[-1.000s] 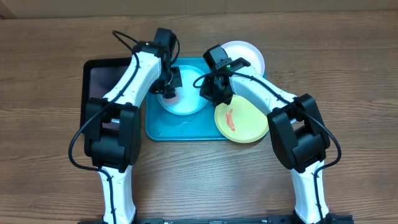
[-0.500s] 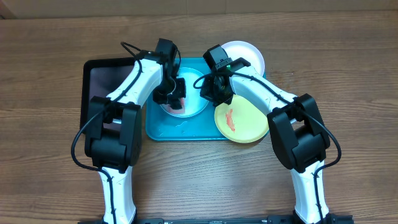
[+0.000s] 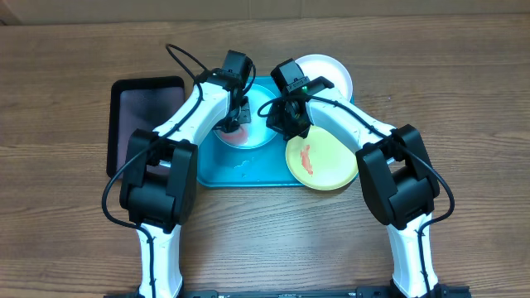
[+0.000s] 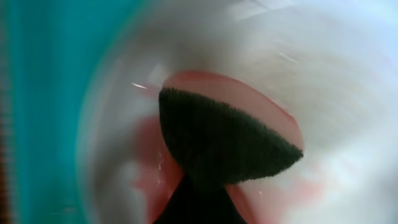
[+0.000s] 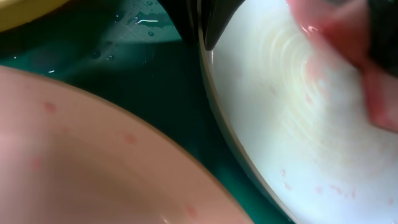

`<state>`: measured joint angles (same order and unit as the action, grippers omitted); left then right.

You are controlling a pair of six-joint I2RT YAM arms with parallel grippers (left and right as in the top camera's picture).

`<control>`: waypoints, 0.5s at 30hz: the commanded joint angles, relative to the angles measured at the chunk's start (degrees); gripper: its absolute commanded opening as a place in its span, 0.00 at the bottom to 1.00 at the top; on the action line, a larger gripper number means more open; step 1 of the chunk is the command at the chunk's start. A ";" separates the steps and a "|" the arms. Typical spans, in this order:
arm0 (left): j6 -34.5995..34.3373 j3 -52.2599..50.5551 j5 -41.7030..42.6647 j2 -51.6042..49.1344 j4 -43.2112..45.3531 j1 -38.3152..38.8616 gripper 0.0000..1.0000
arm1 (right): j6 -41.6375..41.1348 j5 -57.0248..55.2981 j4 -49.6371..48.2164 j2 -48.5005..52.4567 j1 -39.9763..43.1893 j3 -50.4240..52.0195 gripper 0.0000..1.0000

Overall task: Clean dirty plates on tray and stack at the side
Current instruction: 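Scrub the light-blue plate with the sponge in the left gripper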

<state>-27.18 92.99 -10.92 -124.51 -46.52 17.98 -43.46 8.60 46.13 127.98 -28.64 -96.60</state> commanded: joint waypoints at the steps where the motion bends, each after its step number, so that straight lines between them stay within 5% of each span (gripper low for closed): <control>1: -5.20 -1.01 -11.15 -0.85 -1.20 -1.33 0.04 | 1.53 -0.92 0.96 0.20 -0.33 -0.13 0.04; 4: -0.31 -1.01 -0.50 -0.85 -4.63 -1.29 0.04 | 1.66 -0.85 0.96 0.20 -0.33 -0.13 0.04; 11: 23.02 -0.72 34.93 -0.85 -8.26 -1.29 0.04 | 5.03 1.44 1.36 0.20 -0.33 -0.13 0.04; 15: 25.70 3.17 39.85 -0.85 -8.90 -2.25 0.04 | 6.47 2.69 1.95 0.20 -0.33 -0.13 0.04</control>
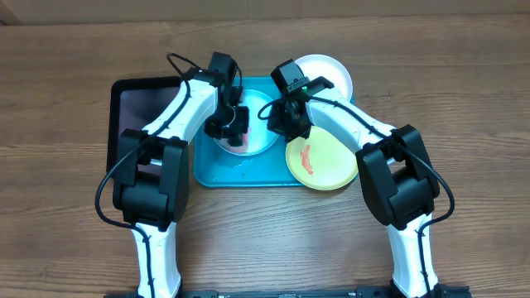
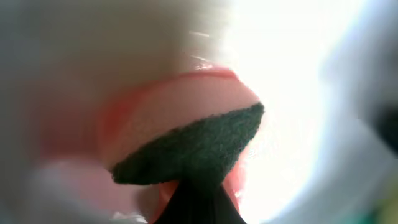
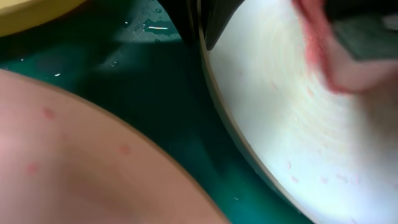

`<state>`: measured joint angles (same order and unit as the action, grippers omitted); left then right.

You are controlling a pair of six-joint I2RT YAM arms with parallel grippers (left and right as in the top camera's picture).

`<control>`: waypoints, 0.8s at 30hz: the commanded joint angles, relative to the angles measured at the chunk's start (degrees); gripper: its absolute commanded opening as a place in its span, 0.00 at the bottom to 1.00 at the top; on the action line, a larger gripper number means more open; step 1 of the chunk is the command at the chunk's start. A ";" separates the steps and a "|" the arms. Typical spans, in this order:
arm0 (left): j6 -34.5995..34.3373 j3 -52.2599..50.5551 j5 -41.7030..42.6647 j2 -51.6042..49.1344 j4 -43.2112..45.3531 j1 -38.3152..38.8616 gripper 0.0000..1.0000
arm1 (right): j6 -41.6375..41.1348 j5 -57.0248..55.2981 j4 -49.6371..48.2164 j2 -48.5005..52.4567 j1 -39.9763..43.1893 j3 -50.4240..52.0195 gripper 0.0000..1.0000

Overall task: Clean dirty plates on tray and stack at the side
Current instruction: 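Scrub the light-blue plate with the sponge in the left gripper, then grip the light-blue plate rim with the right gripper and lift it off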

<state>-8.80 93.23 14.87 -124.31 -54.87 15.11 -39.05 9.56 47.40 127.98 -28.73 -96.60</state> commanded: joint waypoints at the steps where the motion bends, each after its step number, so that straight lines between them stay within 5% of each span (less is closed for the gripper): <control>1: 7.28 5.05 13.79 -1.05 -1.44 0.17 0.04 | 2.32 1.73 0.92 0.20 -0.24 -0.13 0.04; 14: -5.79 40.74 -7.54 0.39 -26.95 -4.94 0.04 | 12.15 -0.24 3.17 -3.02 -0.15 -0.26 0.04; 24: -6.03 47.45 -9.35 1.44 -32.98 -9.38 0.04 | 15.30 -37.31 5.44 -19.17 -7.89 -0.26 0.04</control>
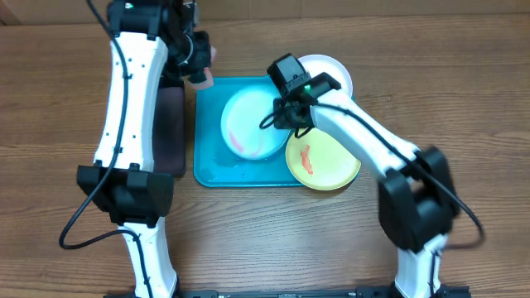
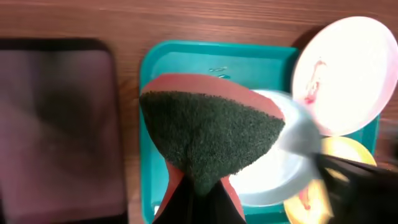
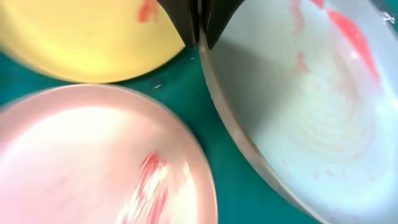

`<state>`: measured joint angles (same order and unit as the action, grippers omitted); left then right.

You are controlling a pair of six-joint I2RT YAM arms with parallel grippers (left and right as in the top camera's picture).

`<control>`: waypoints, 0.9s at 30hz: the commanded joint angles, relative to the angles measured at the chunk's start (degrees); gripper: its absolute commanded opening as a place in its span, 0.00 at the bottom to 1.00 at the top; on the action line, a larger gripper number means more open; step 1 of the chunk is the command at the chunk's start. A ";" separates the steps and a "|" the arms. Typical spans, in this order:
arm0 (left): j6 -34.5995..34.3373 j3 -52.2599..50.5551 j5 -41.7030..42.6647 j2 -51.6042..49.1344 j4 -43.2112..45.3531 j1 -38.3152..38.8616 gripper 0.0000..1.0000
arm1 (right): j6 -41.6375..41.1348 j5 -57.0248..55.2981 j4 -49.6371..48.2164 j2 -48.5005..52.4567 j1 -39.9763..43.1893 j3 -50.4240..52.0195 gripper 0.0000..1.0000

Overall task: Clean dirty plates on tray and stack at the side
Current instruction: 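Grip the light-blue plate rim with the right gripper and lift it off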

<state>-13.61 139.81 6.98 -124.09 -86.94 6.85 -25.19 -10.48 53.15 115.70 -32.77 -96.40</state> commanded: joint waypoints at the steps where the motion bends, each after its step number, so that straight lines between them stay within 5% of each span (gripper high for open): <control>1: -1.20 0.87 -1.46 1.22 -1.51 -1.38 0.04 | 1.44 -22.01 -0.28 -7.76 -5.31 -0.46 0.04; 6: -1.20 0.85 -1.70 1.20 -2.10 -1.75 0.04 | 1.44 -45.07 0.37 -8.61 -13.20 -0.37 0.04; 18: -1.22 0.85 -1.64 1.20 -2.21 -1.75 0.04 | -2.93 -78.79 0.13 -8.59 -23.08 -0.33 0.04; 27: -1.22 0.85 -1.44 1.20 -2.45 -1.75 0.04 | -2.93 -79.38 0.13 -8.59 -24.74 -0.33 0.04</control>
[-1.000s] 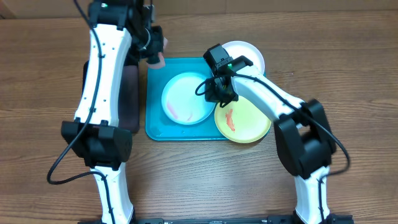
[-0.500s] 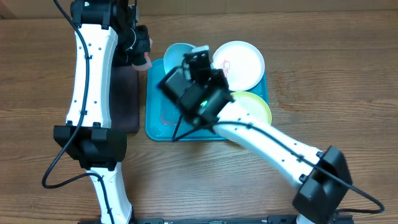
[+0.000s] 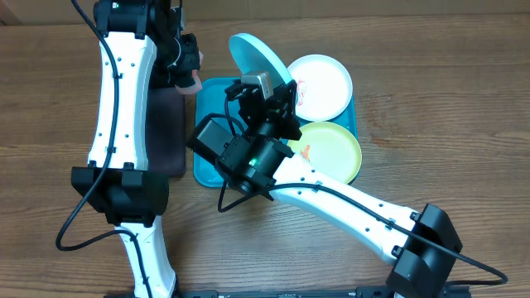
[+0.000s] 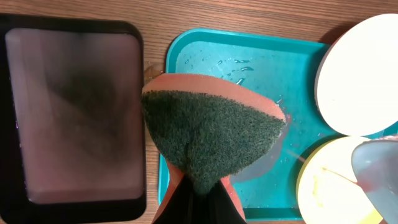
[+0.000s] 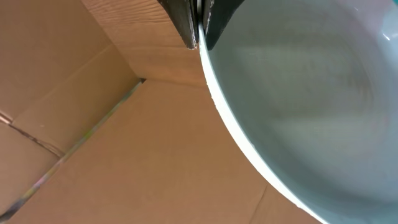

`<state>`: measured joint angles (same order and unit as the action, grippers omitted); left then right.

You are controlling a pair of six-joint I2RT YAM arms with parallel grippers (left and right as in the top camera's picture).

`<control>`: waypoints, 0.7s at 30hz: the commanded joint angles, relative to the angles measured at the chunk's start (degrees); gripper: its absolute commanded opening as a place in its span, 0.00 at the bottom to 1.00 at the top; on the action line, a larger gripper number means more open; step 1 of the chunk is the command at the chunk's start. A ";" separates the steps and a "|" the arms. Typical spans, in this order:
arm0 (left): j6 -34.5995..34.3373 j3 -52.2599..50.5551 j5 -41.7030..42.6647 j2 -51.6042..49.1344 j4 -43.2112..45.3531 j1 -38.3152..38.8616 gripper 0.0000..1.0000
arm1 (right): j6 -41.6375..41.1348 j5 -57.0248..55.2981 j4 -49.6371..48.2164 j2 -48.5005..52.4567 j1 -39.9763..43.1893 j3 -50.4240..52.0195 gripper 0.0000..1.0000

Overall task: Clean dirty plates on tray and stack at the side
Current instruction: 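Grip the light-blue plate rim with the right gripper and lift it off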

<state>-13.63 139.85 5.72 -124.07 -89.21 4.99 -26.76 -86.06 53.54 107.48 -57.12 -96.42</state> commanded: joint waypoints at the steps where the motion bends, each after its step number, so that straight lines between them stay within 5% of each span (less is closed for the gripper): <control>1: -1.20 0.81 -0.17 1.18 -0.26 0.15 0.04 | -1.31 -3.13 -0.02 -0.37 -0.39 -0.31 0.04; 5: -1.20 0.81 -0.17 1.18 -0.81 0.22 0.04 | -1.33 9.77 2.64 -0.37 0.61 -0.31 0.04; 13: -1.20 -1.66 -0.22 1.18 -2.08 0.96 0.04 | -3.69 54.05 6.86 -0.37 10.62 -0.31 0.04; 21: -1.20 -8.09 -0.37 1.18 -0.50 2.19 0.04 | 8.44 94.44 9.29 -0.39 29.18 -0.31 0.04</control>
<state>-13.63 133.73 5.72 -124.07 -90.24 6.52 -23.31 -12.75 62.24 107.53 -33.58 -96.42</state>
